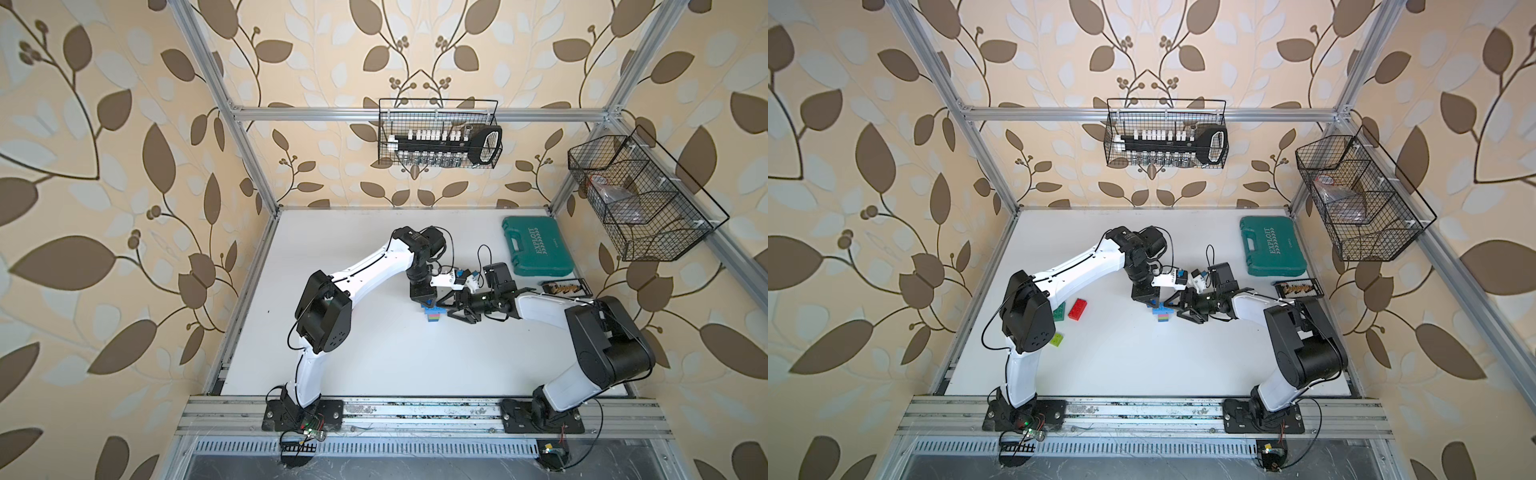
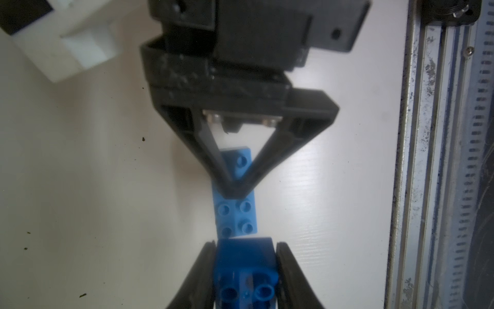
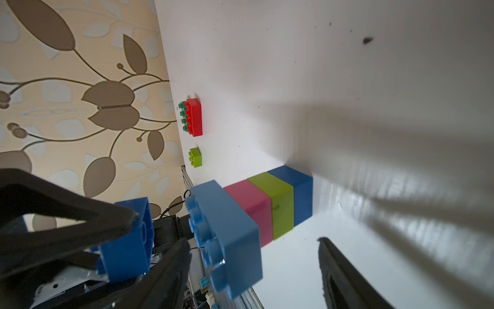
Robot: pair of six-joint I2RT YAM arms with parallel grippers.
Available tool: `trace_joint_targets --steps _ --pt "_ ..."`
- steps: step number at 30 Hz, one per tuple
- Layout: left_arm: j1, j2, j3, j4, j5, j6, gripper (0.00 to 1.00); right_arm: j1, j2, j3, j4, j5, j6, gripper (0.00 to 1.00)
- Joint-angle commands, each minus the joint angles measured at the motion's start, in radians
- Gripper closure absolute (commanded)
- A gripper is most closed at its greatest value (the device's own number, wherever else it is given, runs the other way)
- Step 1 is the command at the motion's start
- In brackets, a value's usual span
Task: Assemble a spoon with lego
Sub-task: Assemble the lego brick with the lego brick.
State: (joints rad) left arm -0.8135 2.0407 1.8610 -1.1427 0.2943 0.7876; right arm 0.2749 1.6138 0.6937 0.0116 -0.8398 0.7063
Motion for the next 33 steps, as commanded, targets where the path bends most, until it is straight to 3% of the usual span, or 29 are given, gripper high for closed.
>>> trace_joint_targets --steps 1,18,33 --pt "-0.009 0.012 0.022 -0.014 0.017 0.021 0.92 0.008 0.020 0.003 0.021 -0.016 0.005 0.26" --pt "-0.009 0.029 0.009 0.002 -0.010 0.010 0.92 0.012 0.054 -0.007 0.034 -0.015 0.001 0.27" --pt "-0.007 -0.004 -0.023 0.032 -0.027 0.003 0.92 0.003 0.082 -0.042 0.172 -0.122 0.007 0.27"
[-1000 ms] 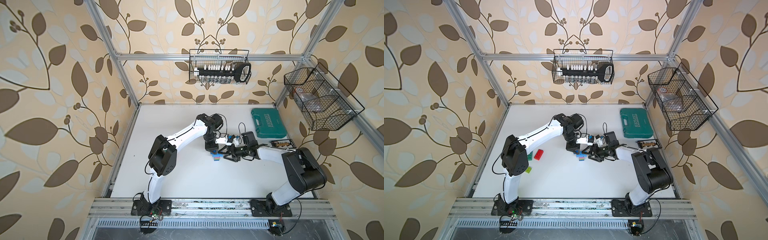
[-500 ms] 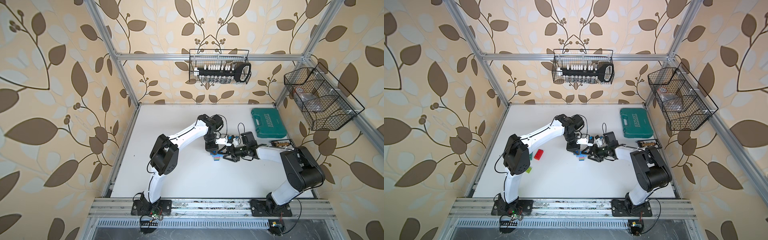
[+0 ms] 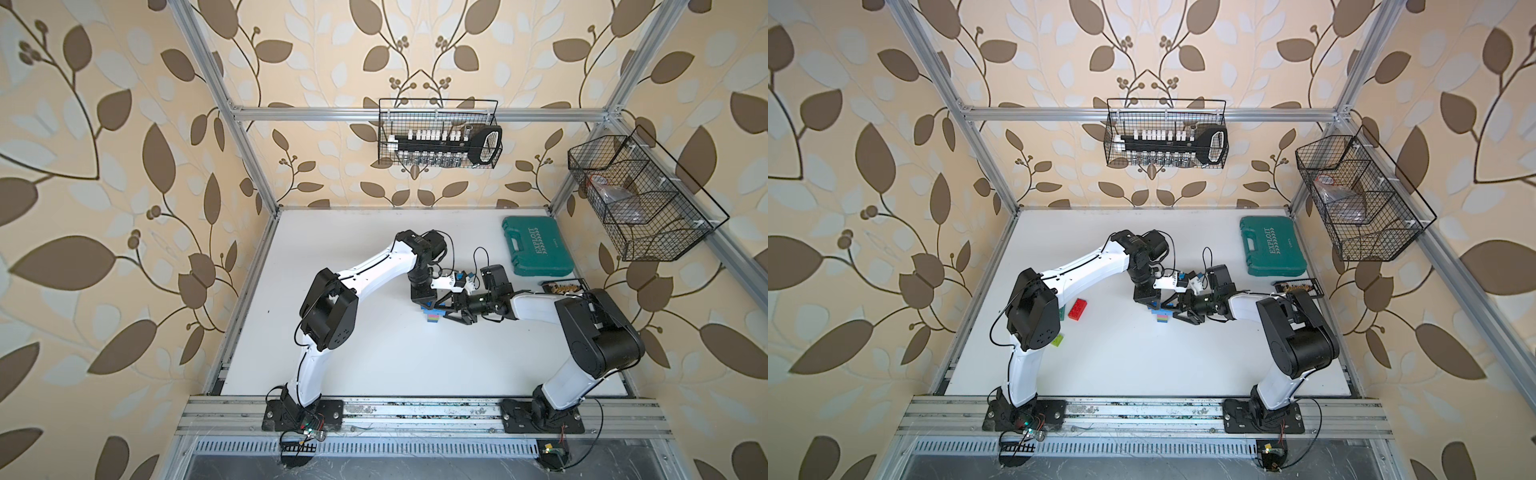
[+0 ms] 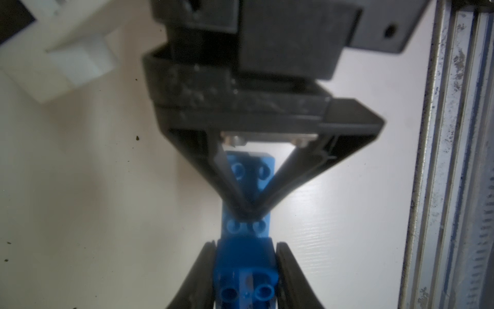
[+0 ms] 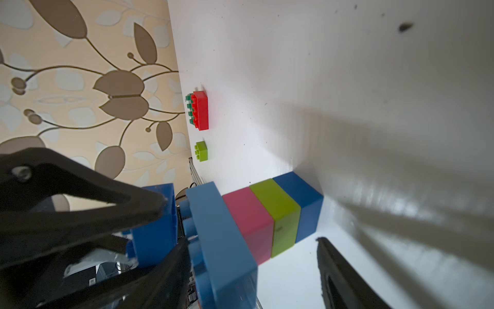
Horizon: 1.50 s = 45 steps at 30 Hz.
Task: Assemble a spoon with lego
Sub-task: Assemble the lego brick with the lego brick.
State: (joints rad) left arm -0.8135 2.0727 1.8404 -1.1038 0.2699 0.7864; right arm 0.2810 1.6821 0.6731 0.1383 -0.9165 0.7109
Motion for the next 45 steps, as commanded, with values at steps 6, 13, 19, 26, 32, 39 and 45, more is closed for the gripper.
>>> trace_joint_targets --steps 6,13,19,26,32,39,45 --pt "-0.007 -0.036 0.007 -0.024 -0.009 0.008 0.92 -0.032 0.010 -0.038 0.061 -0.070 0.001 0.27" --pt "-0.006 -0.034 -0.009 -0.008 -0.002 0.044 0.92 -0.034 0.011 -0.058 0.096 -0.074 0.024 0.28" --pt "-0.006 -0.046 -0.013 -0.017 -0.018 0.069 0.92 -0.032 0.008 -0.077 0.143 -0.074 0.061 0.28" --pt "-0.006 -0.060 -0.031 -0.019 -0.017 0.084 0.90 -0.022 0.005 -0.083 0.159 -0.067 0.076 0.28" --pt "-0.006 -0.053 -0.036 -0.022 -0.025 0.085 0.90 -0.009 0.010 -0.079 0.165 -0.065 0.084 0.28" --pt "-0.006 -0.045 -0.034 -0.012 -0.027 0.069 0.91 -0.010 0.025 -0.079 0.152 -0.052 0.079 0.29" --pt "-0.007 -0.052 -0.049 -0.006 -0.015 0.068 0.91 -0.012 0.063 -0.072 0.131 -0.039 0.082 0.32"
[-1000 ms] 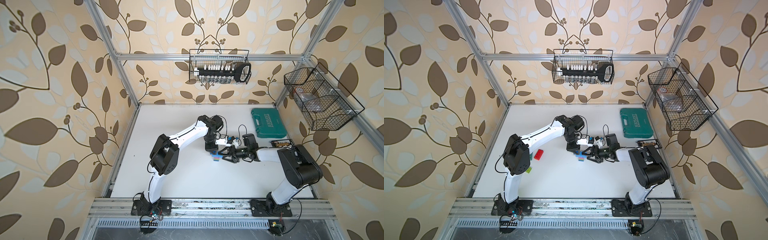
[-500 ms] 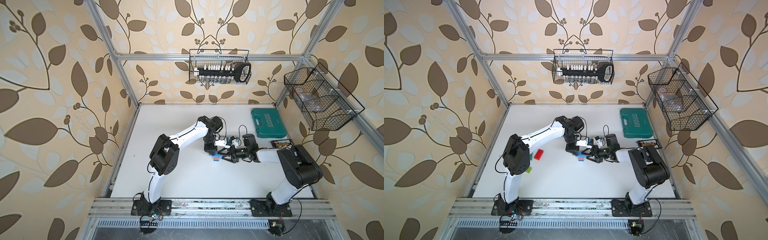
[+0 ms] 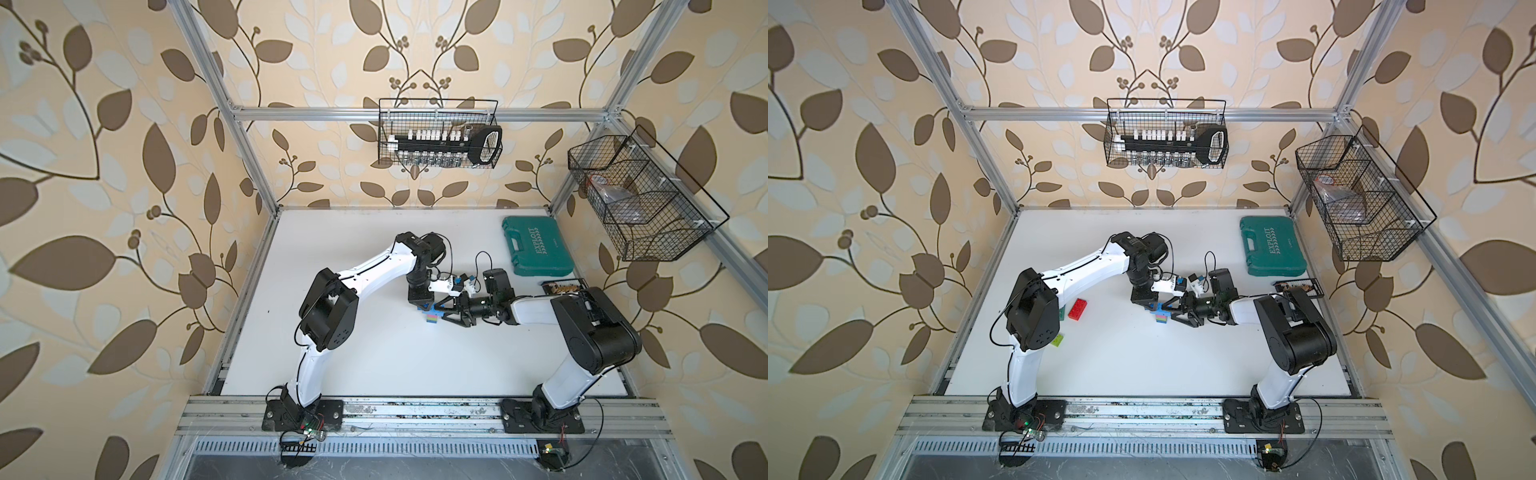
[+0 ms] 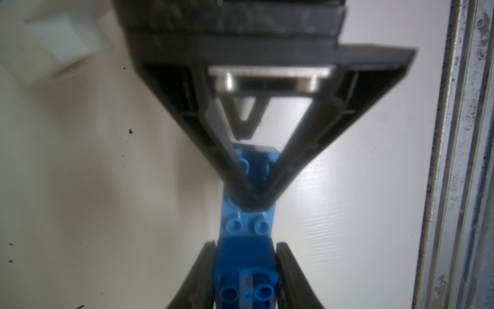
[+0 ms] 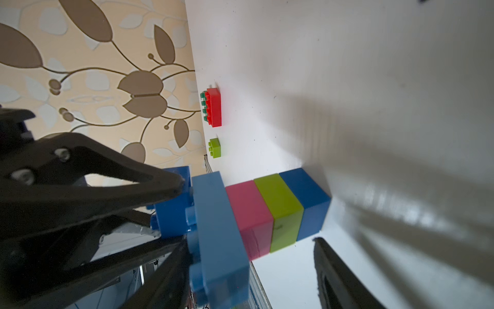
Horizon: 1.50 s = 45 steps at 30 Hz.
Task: Assemble a spoon with lego
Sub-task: Assemble the lego brick with the lego brick.
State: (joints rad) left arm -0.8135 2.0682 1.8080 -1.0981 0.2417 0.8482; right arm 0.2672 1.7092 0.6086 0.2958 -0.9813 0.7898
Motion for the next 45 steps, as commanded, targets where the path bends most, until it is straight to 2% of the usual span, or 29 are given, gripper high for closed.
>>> trace_joint_targets --steps 1,12,20,36,42,45 --pt "-0.007 -0.049 -0.016 -0.012 0.015 0.008 0.91 0.001 0.037 -0.009 -0.025 0.025 0.006 0.32" --pt "-0.027 -0.063 -0.026 -0.034 0.017 0.044 0.90 -0.006 0.019 0.005 -0.106 0.077 -0.028 0.37" --pt "-0.030 -0.049 -0.027 -0.045 0.015 0.047 0.90 -0.010 0.034 0.008 -0.102 0.071 -0.026 0.38" --pt "-0.041 -0.005 -0.005 -0.066 -0.058 -0.030 0.90 -0.011 0.037 0.010 -0.113 0.077 -0.030 0.39" --pt "-0.059 -0.005 -0.033 -0.037 -0.046 -0.056 0.90 -0.011 0.044 0.011 -0.114 0.078 -0.032 0.39" --pt "-0.060 -0.005 -0.034 -0.030 0.003 -0.071 0.90 -0.010 0.044 0.011 -0.115 0.075 -0.032 0.39"
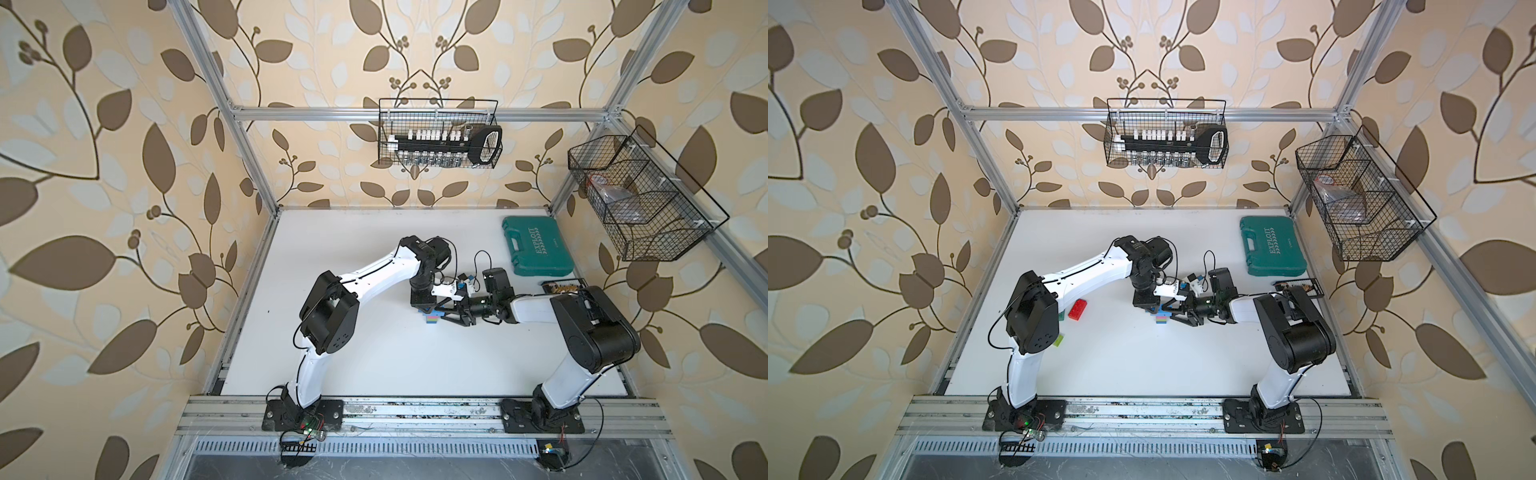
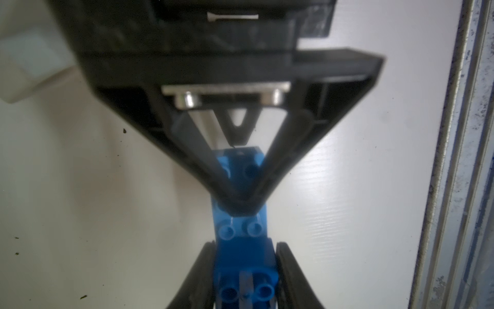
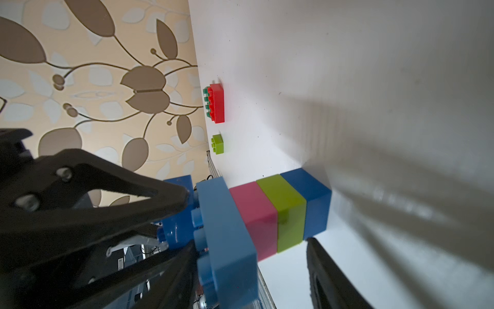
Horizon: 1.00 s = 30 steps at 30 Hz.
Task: Assemble a spoon with lego
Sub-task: Assemble the lego brick with the lego brick.
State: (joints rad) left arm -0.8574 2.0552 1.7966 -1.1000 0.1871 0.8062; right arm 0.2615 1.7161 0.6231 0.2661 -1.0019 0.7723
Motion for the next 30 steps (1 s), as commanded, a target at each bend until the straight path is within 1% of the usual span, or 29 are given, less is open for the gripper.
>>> trace_joint_targets --steps 1,6,10,15,18,20,22,24,26,27,30 --pt "-0.017 0.007 -0.028 -0.025 0.064 -0.028 0.90 -0.004 0.034 -0.003 -0.086 0.098 -0.016 0.39" --pt "-0.011 0.021 0.001 -0.065 0.019 -0.067 0.90 -0.005 0.040 -0.002 -0.090 0.098 -0.018 0.39" --pt "-0.011 0.008 -0.039 -0.021 0.023 -0.069 0.90 -0.004 0.042 -0.001 -0.090 0.098 -0.018 0.39" --pt "-0.025 0.039 -0.035 -0.021 -0.038 -0.110 0.90 -0.004 0.040 0.000 -0.096 0.100 -0.021 0.40" --pt "-0.026 0.022 -0.053 0.002 -0.038 -0.139 0.90 -0.005 0.045 0.001 -0.097 0.100 -0.021 0.40" --pt "-0.026 -0.002 -0.079 0.022 -0.021 -0.134 0.90 -0.004 0.046 0.001 -0.097 0.099 -0.021 0.40" --pt "-0.026 -0.016 -0.102 0.036 -0.044 -0.123 0.90 -0.005 0.048 0.002 -0.097 0.098 -0.023 0.40" --pt "-0.025 -0.013 -0.098 0.026 -0.012 -0.122 0.90 -0.004 0.048 0.001 -0.099 0.100 -0.023 0.40" --pt "-0.026 -0.006 -0.106 0.024 0.061 -0.108 0.90 -0.004 0.049 0.003 -0.102 0.101 -0.024 0.40" --pt "-0.029 -0.004 -0.117 0.028 0.069 -0.101 0.90 -0.004 0.050 0.003 -0.103 0.100 -0.024 0.40" --pt "-0.031 0.038 -0.071 -0.041 -0.001 -0.106 0.90 -0.004 0.051 0.003 -0.104 0.104 -0.025 0.40"
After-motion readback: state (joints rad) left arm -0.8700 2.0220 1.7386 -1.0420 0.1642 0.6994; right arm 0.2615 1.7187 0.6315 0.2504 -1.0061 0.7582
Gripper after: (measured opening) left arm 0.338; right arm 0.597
